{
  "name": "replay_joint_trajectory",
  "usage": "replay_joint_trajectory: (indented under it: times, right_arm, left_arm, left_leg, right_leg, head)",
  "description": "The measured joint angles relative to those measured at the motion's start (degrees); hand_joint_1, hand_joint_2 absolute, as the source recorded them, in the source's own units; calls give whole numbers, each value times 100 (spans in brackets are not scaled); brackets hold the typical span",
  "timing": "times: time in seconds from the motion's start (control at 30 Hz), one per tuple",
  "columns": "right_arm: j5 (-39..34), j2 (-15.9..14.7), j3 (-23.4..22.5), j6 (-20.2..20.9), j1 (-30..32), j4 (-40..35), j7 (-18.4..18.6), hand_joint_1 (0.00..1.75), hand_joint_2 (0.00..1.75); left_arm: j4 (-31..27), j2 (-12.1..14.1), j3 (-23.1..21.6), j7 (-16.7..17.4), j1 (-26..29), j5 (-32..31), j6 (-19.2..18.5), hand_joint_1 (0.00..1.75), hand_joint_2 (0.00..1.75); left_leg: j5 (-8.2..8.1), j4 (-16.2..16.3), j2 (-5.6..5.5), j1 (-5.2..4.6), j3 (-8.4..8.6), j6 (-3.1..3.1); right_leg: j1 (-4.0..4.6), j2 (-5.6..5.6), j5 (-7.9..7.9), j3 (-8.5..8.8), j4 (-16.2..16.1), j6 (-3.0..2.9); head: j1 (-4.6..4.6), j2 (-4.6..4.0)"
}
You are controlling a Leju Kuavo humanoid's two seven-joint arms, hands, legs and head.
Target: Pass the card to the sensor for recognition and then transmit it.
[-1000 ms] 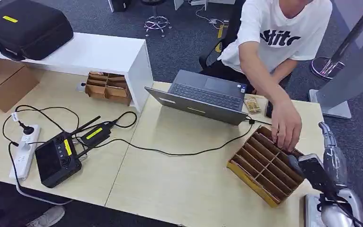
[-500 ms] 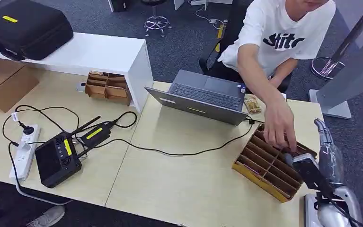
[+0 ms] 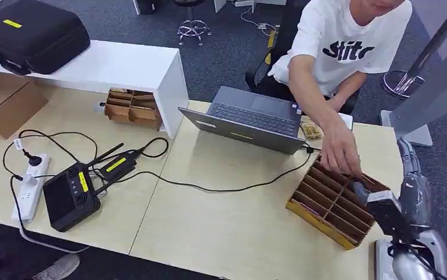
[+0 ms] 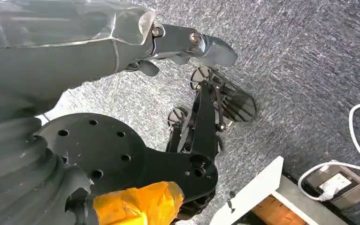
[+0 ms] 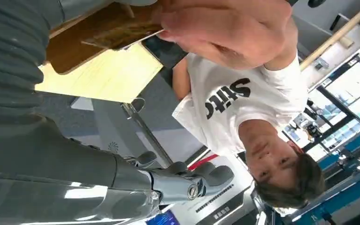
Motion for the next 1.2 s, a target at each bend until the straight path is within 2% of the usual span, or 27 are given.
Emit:
replay_joint_trajectory:
  times: [1.2]
  right_arm:
    - [232, -11, -90, -20, 105, 9, 138, 0, 175]
  left_arm:
    - [0, -11, 4, 2, -1, 18, 15, 0, 175]
  left_leg:
    - [0, 0, 0, 0, 0, 0]
  right_leg:
    - [0, 0, 0, 0, 0, 0]
  head:
    - [0, 0]
